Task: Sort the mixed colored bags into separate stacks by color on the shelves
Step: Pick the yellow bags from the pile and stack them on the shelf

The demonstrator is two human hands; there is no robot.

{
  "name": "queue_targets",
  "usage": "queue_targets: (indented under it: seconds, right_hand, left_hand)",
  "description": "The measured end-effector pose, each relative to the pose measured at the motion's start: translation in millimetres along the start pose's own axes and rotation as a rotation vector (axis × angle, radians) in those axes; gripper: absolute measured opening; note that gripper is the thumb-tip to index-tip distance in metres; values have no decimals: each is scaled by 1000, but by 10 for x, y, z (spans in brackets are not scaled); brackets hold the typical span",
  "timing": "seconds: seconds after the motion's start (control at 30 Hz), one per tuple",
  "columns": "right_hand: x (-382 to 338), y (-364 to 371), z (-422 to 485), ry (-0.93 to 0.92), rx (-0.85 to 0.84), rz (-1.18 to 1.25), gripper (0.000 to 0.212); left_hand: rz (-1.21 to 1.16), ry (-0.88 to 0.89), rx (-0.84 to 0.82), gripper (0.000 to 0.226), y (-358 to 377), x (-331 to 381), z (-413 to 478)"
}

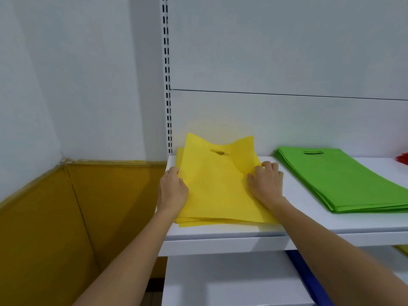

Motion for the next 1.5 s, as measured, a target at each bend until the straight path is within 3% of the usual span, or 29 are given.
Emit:
queue_targets:
  seconds: [0.17, 0.3, 0.43, 0.57, 0.67, 0.87, 1.03, 1.2, 1.5]
  right_hand:
    - [-28, 9, -5, -4, 7, -71, 33]
    - [-10, 87, -1, 10, -82, -49, 34]
    - [-73, 6, -11, -58, 2, -33, 26]
    - [1, -6, -5, 0, 5, 143, 38]
    - [-3, -39, 19, 31, 11, 73, 47]
    - [-75, -388, 127, -73, 60, 269, 72]
    - [-10, -493, 159, -81, 31, 339, 44]
    - [340, -614, 82, 37, 32, 501, 40]
    - [1389, -954, -336, 140, 115, 513, 37]
  left_hand:
    - [53, -73, 32, 30, -20, -5, -29]
    - [63, -104, 10, 29, 9, -45, -24]
    - [39, -92, 19, 31, 16, -78, 5]
    - [3, -77, 47, 32, -9, -79, 4]
    - [29, 0, 85, 26, -52, 1, -5]
    - [166, 35, 43, 34, -214, 68, 28]
    - [33, 94, -94, 34, -261, 207, 101]
    - [-55, 125, -86, 32, -236, 345, 60]
    - [-44, 321, -110, 32, 417, 1153, -176]
Point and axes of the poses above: each hand's wrist, its own z-axis towards the middle knuckle, its own y-axis out of the palm, x = y × z, the point moved 8 cm from there along z, towards the middle knuckle, and after that the axes turned 5 degrees about -x, right-handed, at the moved point
